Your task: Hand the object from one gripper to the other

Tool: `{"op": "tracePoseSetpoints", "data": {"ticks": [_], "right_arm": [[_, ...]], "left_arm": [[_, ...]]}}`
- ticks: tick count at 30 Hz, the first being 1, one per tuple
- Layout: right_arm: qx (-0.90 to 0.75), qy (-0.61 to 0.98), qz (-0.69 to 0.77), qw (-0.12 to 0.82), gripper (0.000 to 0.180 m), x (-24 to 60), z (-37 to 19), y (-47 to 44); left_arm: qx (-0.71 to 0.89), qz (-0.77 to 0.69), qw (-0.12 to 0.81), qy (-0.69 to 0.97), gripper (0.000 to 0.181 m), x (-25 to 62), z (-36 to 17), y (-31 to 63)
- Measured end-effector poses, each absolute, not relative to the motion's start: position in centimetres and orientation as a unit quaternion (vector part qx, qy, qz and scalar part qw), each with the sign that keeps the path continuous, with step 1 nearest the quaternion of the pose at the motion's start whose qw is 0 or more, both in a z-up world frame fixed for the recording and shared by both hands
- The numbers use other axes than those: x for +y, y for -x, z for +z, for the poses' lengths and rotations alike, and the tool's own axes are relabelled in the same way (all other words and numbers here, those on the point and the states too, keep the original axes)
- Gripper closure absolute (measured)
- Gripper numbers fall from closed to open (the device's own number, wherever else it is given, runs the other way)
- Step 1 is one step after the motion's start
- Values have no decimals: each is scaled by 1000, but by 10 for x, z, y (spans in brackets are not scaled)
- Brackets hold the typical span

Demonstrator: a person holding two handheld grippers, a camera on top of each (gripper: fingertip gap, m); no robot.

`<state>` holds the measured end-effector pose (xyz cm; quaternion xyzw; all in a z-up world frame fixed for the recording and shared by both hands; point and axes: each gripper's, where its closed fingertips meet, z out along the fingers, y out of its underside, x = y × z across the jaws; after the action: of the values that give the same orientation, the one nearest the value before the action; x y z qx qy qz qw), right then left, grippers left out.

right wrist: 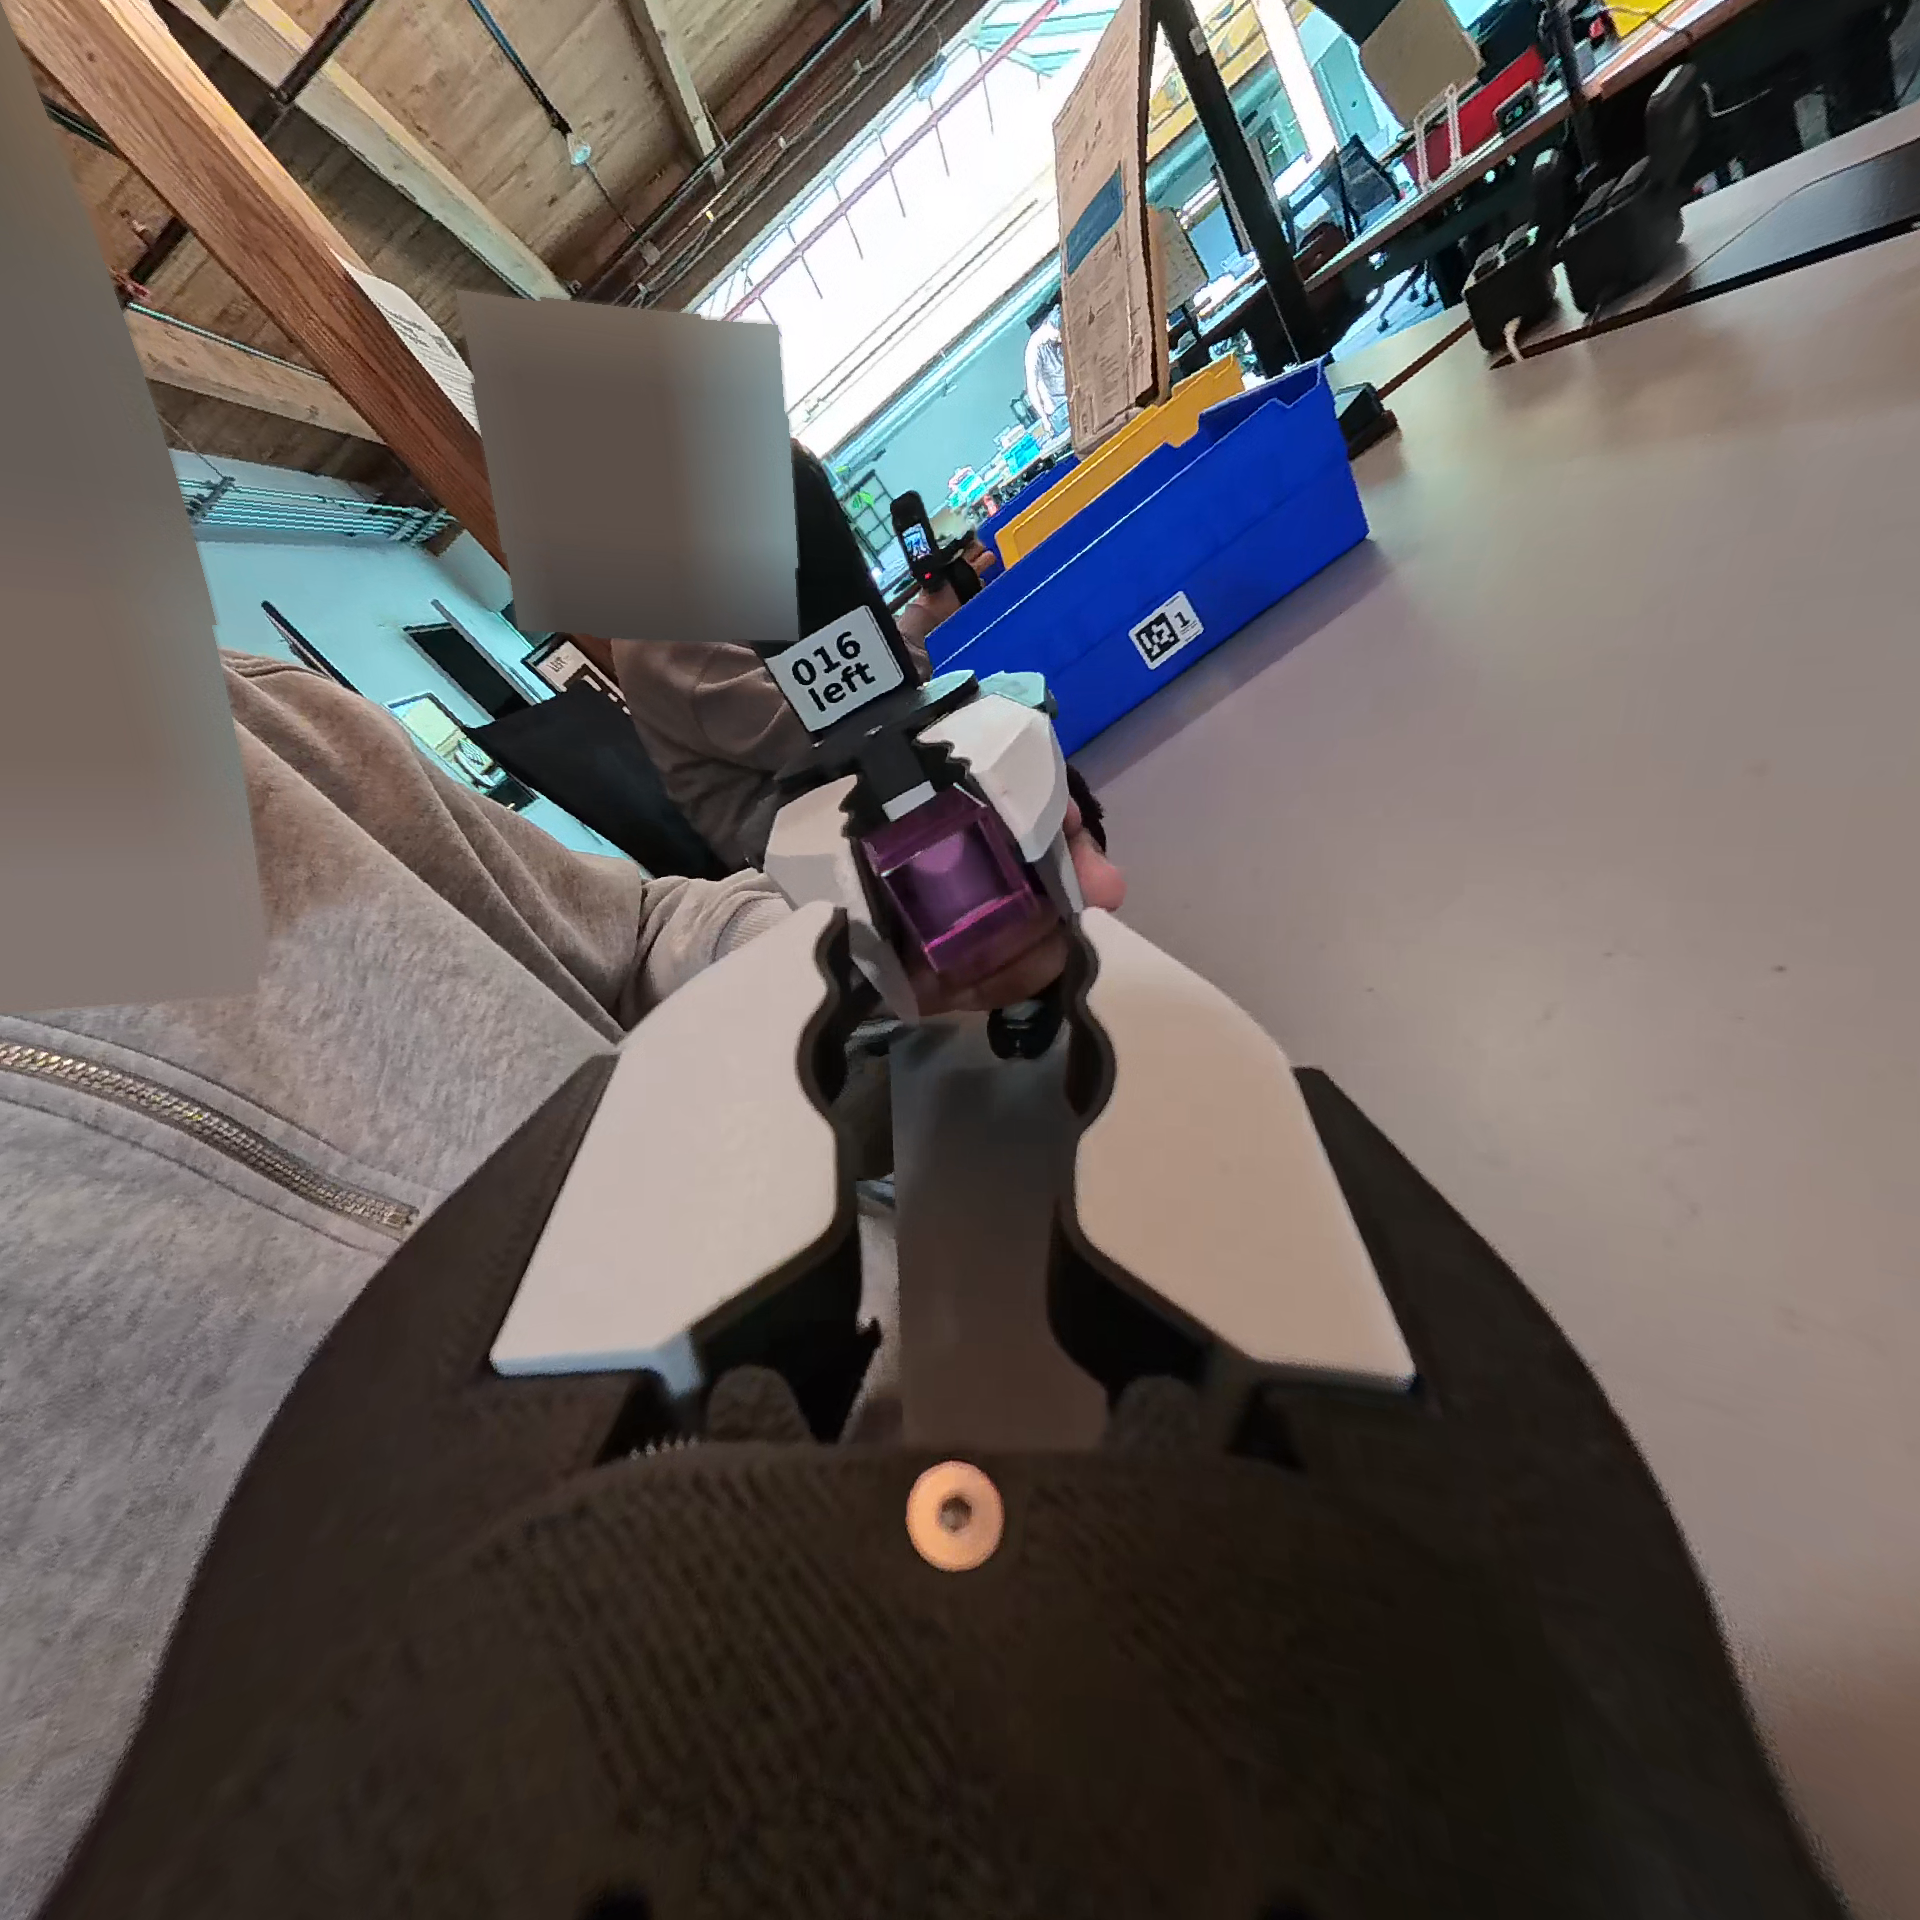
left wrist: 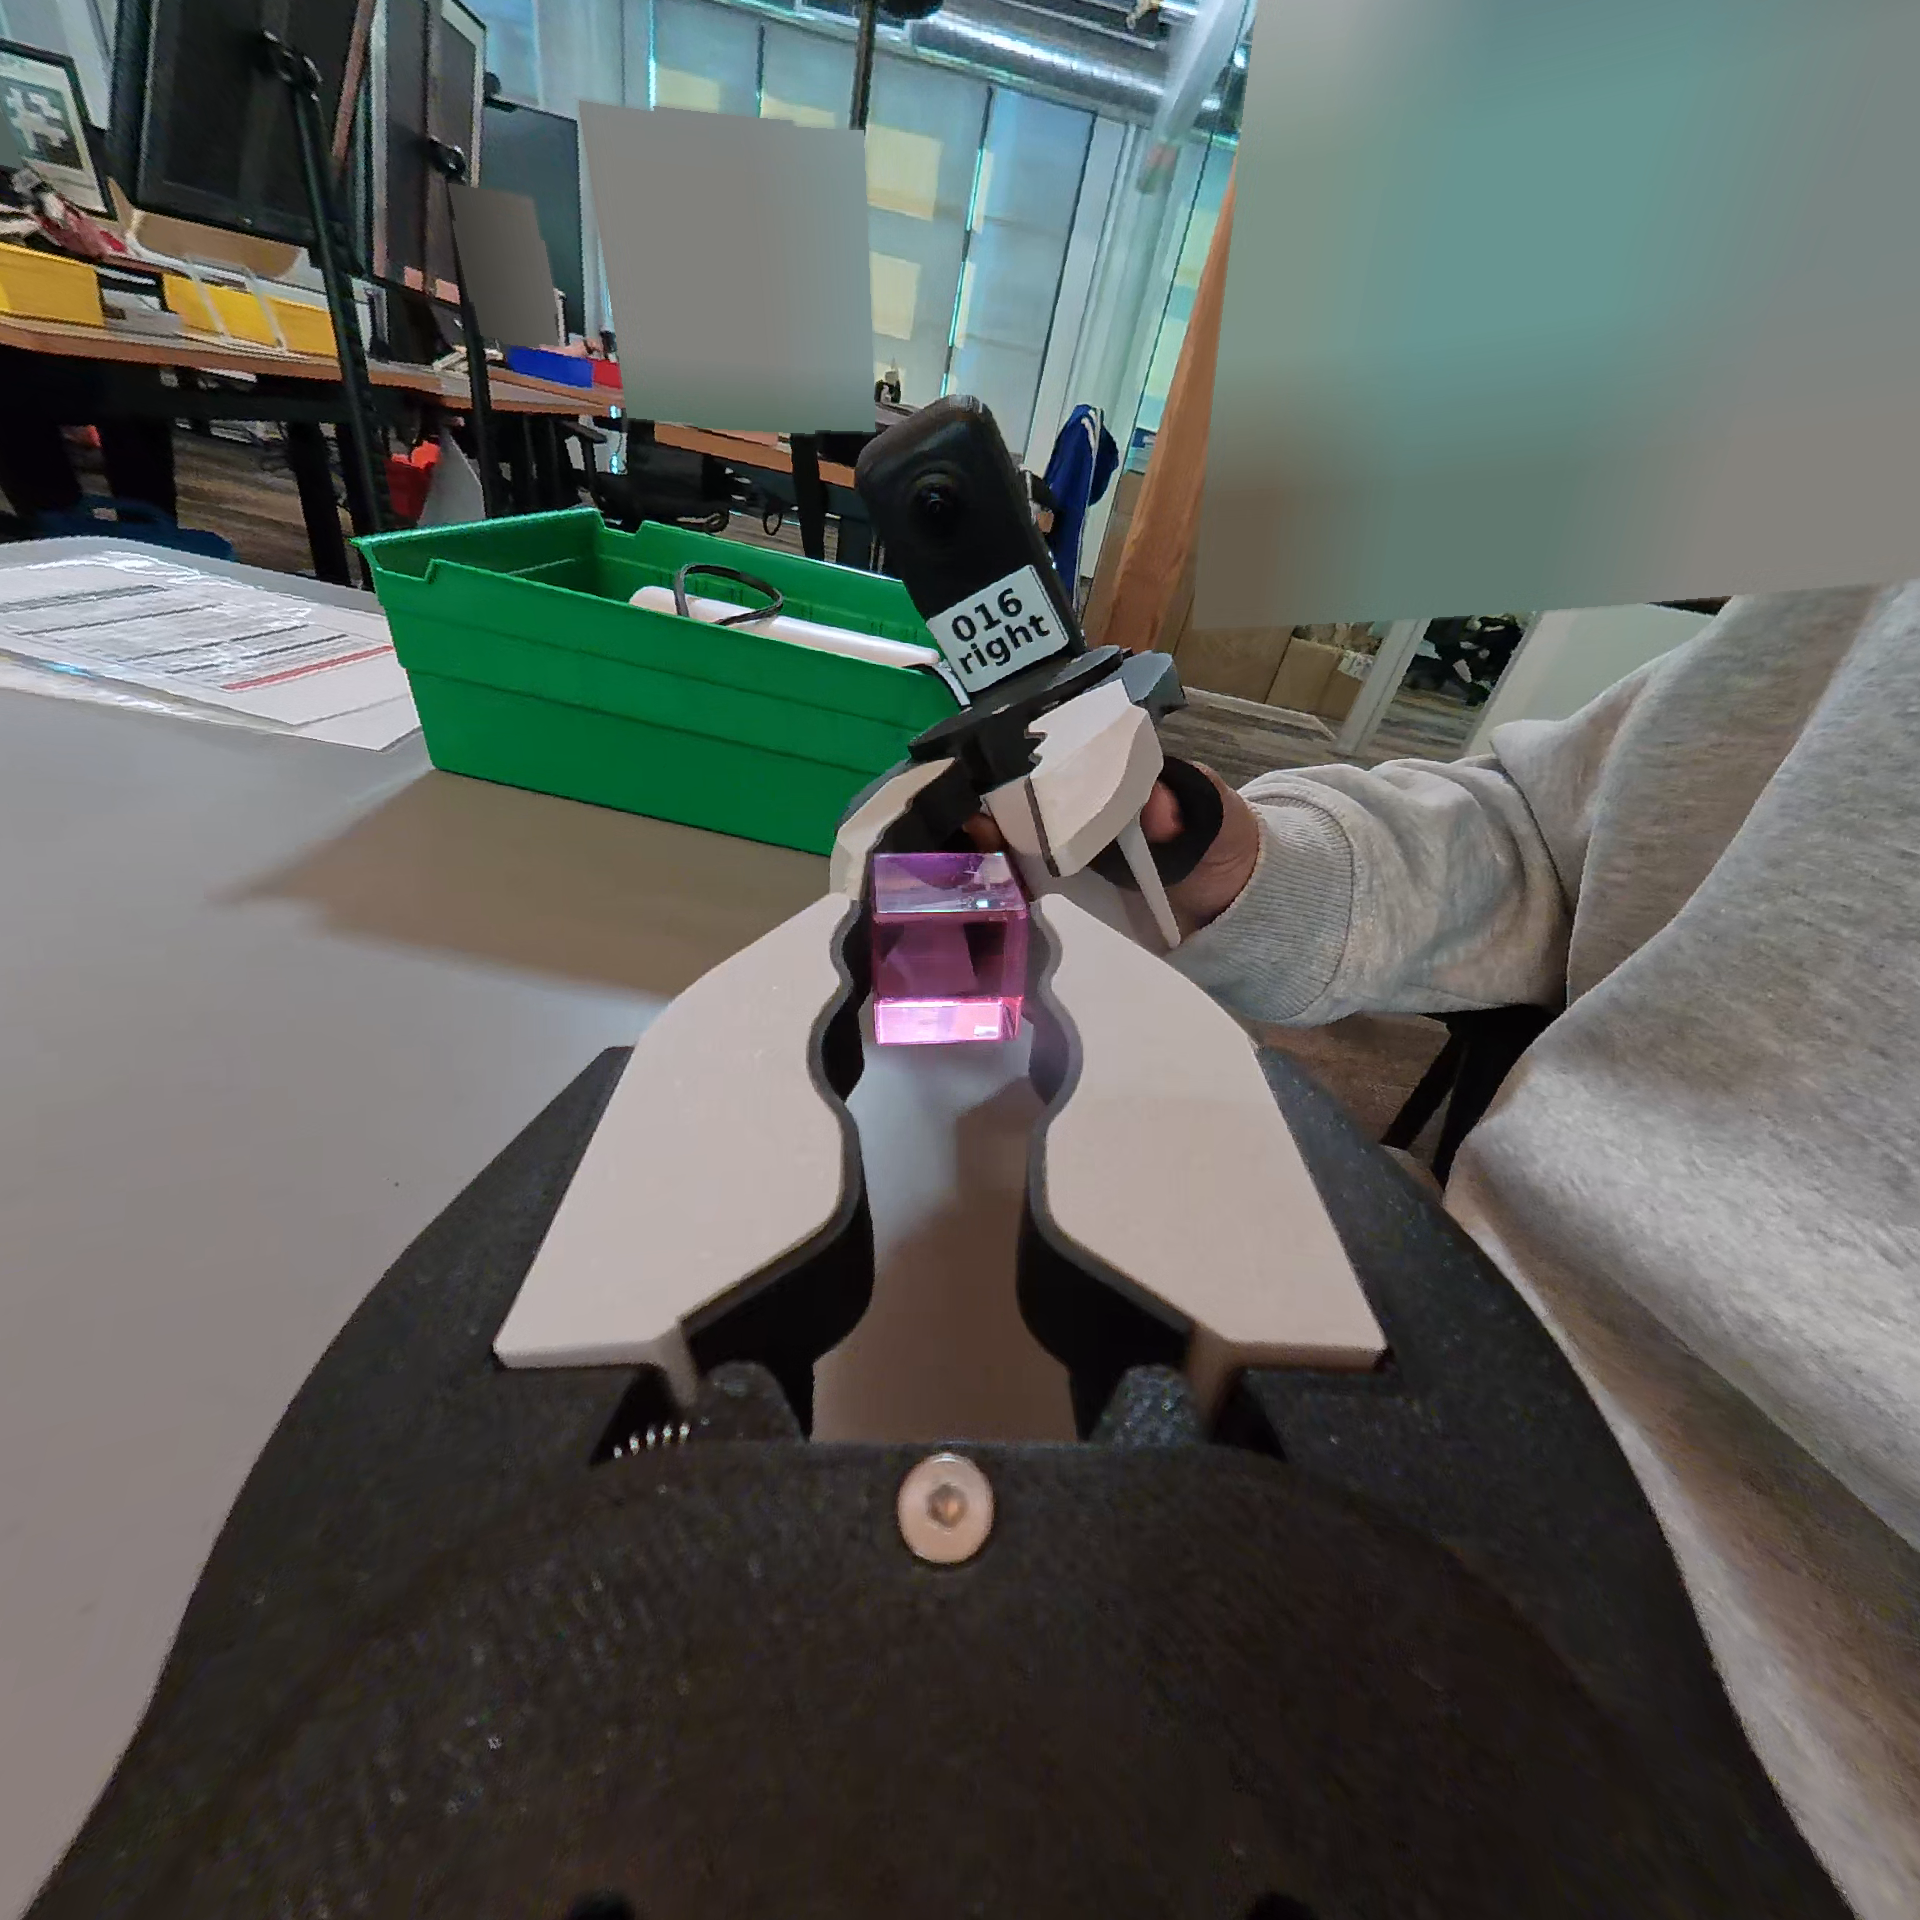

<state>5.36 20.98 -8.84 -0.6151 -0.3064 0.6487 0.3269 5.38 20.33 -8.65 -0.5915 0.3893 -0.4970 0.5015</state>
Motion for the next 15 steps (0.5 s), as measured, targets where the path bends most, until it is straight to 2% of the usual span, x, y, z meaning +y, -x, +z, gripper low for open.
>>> {"op": "tracePoseSetpoints", "data": {"ticks": [6,10,15], "right_arm": [[-304,621,647,323,140,211,-90,-54],[-298,639,628,330,142,217,-96,-55],[-300,687,553,363,144,232,-111,-61]], "left_arm": [[406,-449,513,609,153,208,-94,-54],[428,-286,544,662,153,234,-115,-39],[509,-84,530,673,153,245,-143,-32]]}}
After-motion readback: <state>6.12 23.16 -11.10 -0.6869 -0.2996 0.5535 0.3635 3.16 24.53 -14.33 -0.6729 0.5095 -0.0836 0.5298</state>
